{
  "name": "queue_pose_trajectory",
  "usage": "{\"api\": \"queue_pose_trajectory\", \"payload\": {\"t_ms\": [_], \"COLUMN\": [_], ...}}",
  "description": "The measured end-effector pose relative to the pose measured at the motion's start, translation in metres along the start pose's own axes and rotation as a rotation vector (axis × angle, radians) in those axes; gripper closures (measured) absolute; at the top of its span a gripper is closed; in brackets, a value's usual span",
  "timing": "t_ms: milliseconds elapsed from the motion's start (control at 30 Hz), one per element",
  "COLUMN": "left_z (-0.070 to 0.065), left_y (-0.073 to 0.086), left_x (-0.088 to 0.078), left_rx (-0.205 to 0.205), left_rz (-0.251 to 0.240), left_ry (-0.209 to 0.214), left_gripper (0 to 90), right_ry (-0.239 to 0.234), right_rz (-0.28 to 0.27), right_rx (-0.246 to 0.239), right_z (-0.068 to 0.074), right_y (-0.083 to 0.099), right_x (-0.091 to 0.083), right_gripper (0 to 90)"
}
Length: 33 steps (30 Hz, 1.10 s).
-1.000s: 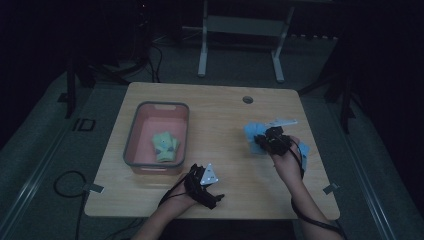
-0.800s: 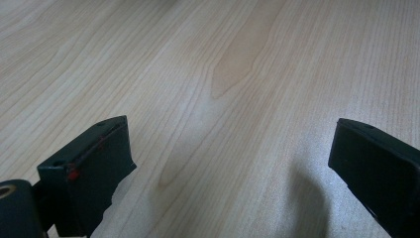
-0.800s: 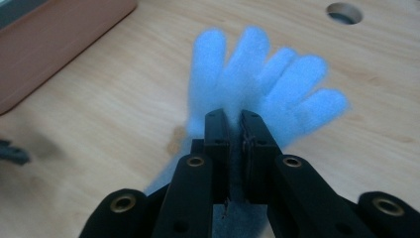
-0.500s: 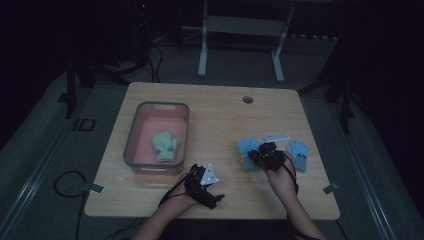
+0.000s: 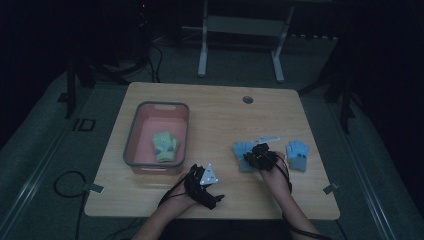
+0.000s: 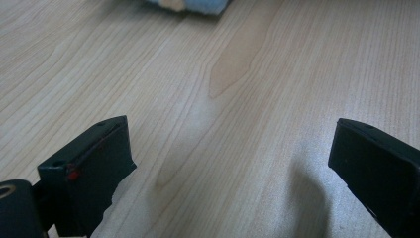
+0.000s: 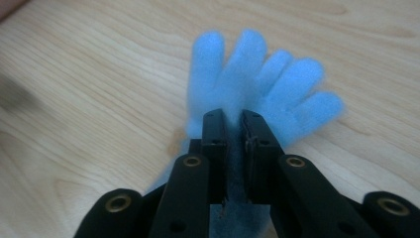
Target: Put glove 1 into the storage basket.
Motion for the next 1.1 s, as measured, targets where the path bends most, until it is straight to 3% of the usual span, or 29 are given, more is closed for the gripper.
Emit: {"api": "queue_pose_trajectory", "payload": {"t_ms": [100, 267, 400, 533, 633, 800, 1100], "left_z": [0.0, 0.001, 0.001, 0.001, 0.002, 0.002, 0.003], "left_y": [0.001, 0.002, 0.001, 0.001, 0.001, 0.0, 0.002], "left_x": [0.0, 0.0, 0.0, 0.0, -0.001, 0.0, -0.001], "left_rx": [0.002, 0.001, 0.002, 0.002, -0.002, 0.002, 0.0], "left_rz": [0.003, 0.004, 0.001, 0.002, 0.001, 0.005, 0.006], "left_ry": [0.003, 0.002, 0.003, 0.004, 0.003, 0.001, -0.006], "left_gripper": [3.5, 3.5, 3.5, 3.5, 3.5, 3.5, 3.5], "right_ry": [0.005, -0.008, -0.008, -0.012, 0.004, 0.05, 0.109], "right_rz": [0.039, 0.022, -0.004, -0.041, -0.067, -0.1, -0.08], "right_rx": [-0.007, 0.004, -0.007, -0.009, -0.025, -0.011, 0.042], "right_z": [-0.003, -0.004, -0.007, -0.02, -0.037, -0.076, -0.143], "right_y": [0.008, 0.007, 0.001, -0.007, -0.011, -0.01, 0.015], "right_x": [0.011, 0.011, 0.0, -0.02, -0.035, -0.057, -0.076], "right_gripper": [77.7, 72.9, 70.8, 69.0, 67.9, 67.3, 65.4]}}
Point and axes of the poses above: each handheld gripper's, and its own axes: x roughly forward along the jaws, y roughly out of its underside, z roughly to its left, the point moved 9 cm from there along x, roughly forward along the jaws, and after that the axes turned 5 degrees about x, right-handed, at the moved point
